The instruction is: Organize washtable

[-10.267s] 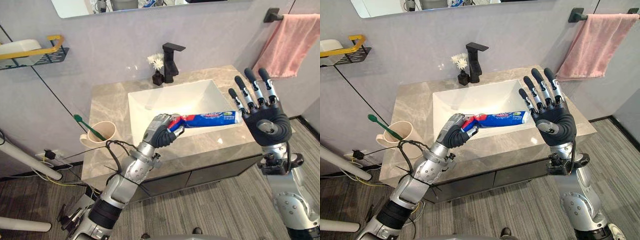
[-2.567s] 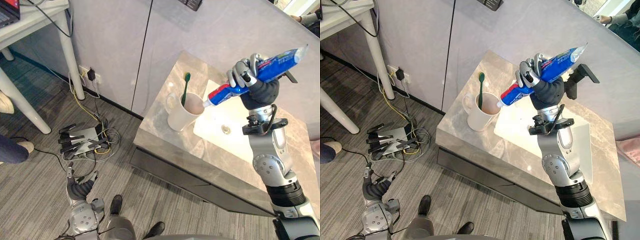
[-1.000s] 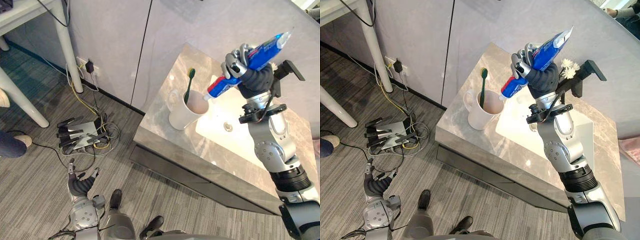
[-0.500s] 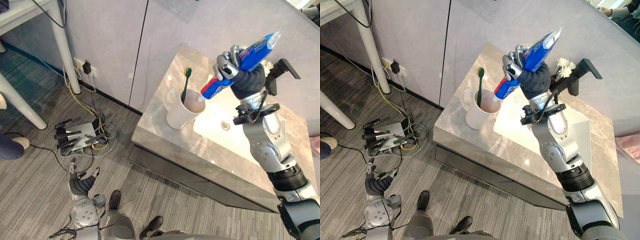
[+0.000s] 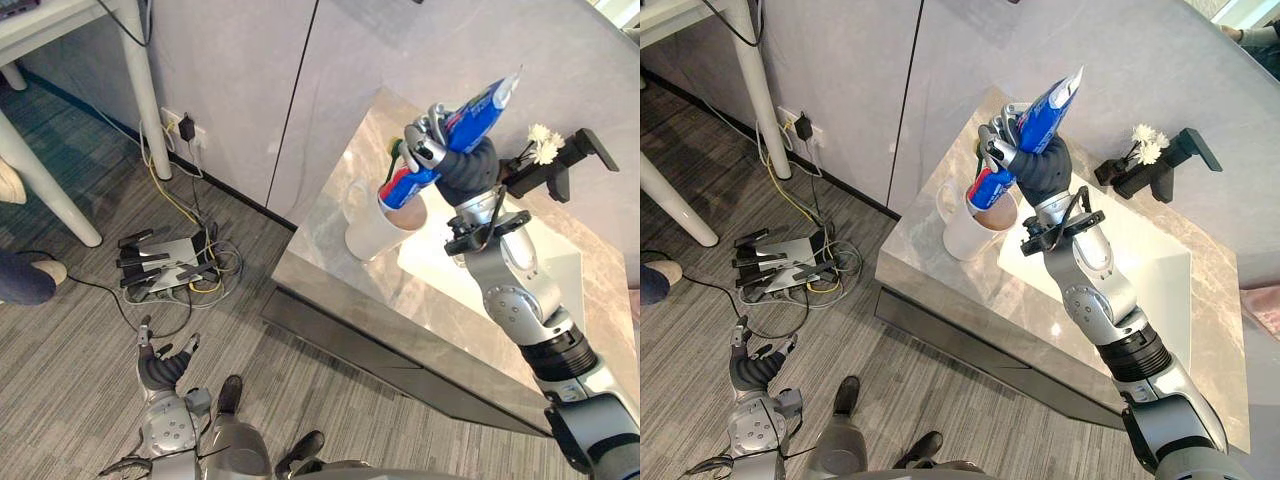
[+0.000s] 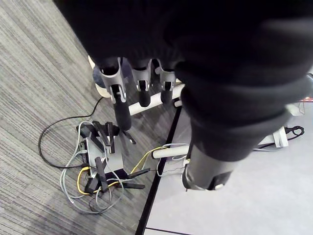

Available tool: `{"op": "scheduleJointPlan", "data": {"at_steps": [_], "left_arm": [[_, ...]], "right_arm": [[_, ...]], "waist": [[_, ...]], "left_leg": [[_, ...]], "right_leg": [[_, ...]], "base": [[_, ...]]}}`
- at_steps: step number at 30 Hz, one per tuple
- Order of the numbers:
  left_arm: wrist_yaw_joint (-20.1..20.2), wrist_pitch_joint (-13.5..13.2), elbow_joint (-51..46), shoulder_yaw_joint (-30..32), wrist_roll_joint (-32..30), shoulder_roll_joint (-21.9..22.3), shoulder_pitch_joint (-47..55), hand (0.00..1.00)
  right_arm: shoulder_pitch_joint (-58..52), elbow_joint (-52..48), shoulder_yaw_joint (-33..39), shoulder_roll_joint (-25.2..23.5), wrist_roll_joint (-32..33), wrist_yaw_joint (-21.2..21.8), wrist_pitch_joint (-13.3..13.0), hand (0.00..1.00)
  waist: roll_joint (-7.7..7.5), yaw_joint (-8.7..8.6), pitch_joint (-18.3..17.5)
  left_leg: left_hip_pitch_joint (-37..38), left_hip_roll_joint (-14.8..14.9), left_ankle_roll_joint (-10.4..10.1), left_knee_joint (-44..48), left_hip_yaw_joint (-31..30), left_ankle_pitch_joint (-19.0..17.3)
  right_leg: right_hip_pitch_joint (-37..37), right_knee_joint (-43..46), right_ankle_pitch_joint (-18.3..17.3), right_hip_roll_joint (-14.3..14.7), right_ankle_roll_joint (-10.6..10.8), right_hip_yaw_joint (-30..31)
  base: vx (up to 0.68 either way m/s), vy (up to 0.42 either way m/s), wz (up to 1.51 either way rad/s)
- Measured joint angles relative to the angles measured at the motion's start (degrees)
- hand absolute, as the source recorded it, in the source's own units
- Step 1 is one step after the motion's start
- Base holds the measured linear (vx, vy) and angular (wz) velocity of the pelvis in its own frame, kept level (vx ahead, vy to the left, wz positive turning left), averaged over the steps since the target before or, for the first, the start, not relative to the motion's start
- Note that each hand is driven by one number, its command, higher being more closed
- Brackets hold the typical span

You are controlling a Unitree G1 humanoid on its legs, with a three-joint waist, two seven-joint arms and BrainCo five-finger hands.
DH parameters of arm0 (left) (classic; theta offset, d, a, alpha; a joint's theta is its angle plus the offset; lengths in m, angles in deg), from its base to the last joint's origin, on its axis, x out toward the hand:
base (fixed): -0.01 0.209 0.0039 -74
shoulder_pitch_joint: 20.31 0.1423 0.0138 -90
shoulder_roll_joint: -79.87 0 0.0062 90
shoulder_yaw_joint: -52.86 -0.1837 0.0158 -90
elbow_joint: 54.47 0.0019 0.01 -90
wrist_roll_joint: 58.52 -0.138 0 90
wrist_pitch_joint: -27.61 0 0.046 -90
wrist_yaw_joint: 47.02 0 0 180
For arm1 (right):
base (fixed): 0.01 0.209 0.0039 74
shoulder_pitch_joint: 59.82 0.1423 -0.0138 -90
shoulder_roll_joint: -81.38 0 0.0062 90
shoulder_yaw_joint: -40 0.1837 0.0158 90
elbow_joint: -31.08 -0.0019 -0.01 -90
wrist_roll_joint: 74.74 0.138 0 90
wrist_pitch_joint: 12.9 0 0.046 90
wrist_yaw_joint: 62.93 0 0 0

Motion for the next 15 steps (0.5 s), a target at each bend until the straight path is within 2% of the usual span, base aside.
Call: {"op": "scheduleJointPlan", "data": {"at_steps": [3,4,15], "left_arm": [[-0.04,0.00,0.00,-0.02,0.11,-0.02,0.00,0.00],[-0.04,0.00,0.00,-0.03,0.14,-0.02,0.00,0.00],[-0.11,0.00,1.00,-0.72,0.96,-0.60,-0.34,0.00]], "right_arm": [[0.00,0.20,-0.49,0.00,0.00,0.00,0.00,1.00],[0.00,0.27,-0.66,0.00,0.00,0.00,0.00,0.00],[-0.13,0.41,-0.94,0.00,-0.19,-0.03,-0.01,0.00]], "waist": [[0.00,0.00,0.00],[0.00,-0.01,0.00],[0.00,-0.08,0.01]], "left_leg": [[0.05,0.00,0.00,0.00,0.06,0.00],[0.07,0.00,0.00,0.00,0.08,0.00],[0.83,0.16,-0.26,0.00,0.61,-0.19]], "right_leg": [[0.01,0.00,0.00,0.00,0.00,0.06],[0.01,0.00,0.00,0.00,0.00,0.06],[0.32,0.35,0.00,-0.06,-0.01,0.59]], "base": [[0.00,0.000,0.00],[0.00,0.000,0.00],[0.00,0.000,-0.01]]}}
